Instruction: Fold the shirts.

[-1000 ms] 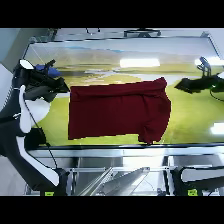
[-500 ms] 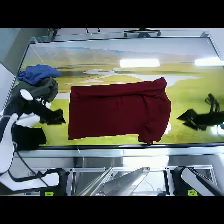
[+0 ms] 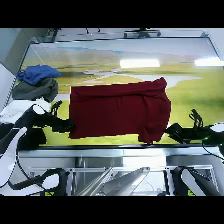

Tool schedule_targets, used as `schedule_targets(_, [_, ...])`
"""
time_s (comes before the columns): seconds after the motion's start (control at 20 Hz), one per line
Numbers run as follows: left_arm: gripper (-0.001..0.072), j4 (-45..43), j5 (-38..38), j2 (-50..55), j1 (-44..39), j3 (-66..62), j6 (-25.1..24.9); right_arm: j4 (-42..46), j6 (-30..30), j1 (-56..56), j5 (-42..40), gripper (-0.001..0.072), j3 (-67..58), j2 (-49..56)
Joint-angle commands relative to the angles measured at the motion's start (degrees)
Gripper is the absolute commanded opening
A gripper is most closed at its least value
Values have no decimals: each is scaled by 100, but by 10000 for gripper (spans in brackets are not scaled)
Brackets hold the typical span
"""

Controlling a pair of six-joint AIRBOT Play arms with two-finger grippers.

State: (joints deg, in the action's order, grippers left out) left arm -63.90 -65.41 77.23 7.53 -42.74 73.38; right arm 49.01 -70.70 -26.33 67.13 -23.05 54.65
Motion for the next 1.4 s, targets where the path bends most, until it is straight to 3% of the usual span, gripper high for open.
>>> schedule_targets(0.0, [334, 304, 240, 35, -170, 46, -234, -164, 39, 264, -271, 505, 76, -4])
schedule_targets(0.15, [333, 256, 157, 31, -39, 46, -234, -192, 44, 297, -376, 505, 76, 201])
schedule_targets(0.2, [303, 260, 168, 31, 20, 46, -234, -192, 55, 297, -398, 505, 76, 330])
schedule_targets(0.25, [116, 260, 181, 31, 55, 46, -238, -275, 162, 297, -400, 504, 76, 476])
schedule_targets(0.3, [27, 258, 210, 31, 52, 46, -245, -468, 323, 297, -398, 504, 79, 656])
schedule_targets(0.5, [28, 260, 258, 31, 42, 46, -243, -1147, 734, 459, -393, 499, 76, 1399])
schedule_targets(0.55, [28, 260, 256, 31, 44, 46, -243, -1163, 761, 573, -374, 412, 76, 1541])
schedule_targets(0.6, [28, 260, 256, 31, 48, 44, -243, -1220, 887, 695, -310, 254, 76, 1635])
schedule_targets(0.7, [27, 258, 234, 17, 50, 42, -243, -1384, 1058, 785, 28, 46, 13, 1593])
schedule_targets(0.85, [27, 90, 17, -133, 94, -160, -243, -1377, 988, 529, 501, 22, -507, 1141])
schedule_targets(1.05, [27, -98, -693, -212, 614, -761, -243, -584, 400, -282, 868, 22, -1436, 621])
schedule_targets(1.2, [27, -39, -920, -212, 822, -1062, -304, -898, 492, -446, 1003, 22, -1751, 632])
schedule_targets(1.35, [27, 258, -949, -96, 723, -1528, -396, -1377, 570, -109, 476, 22, -2009, 778])
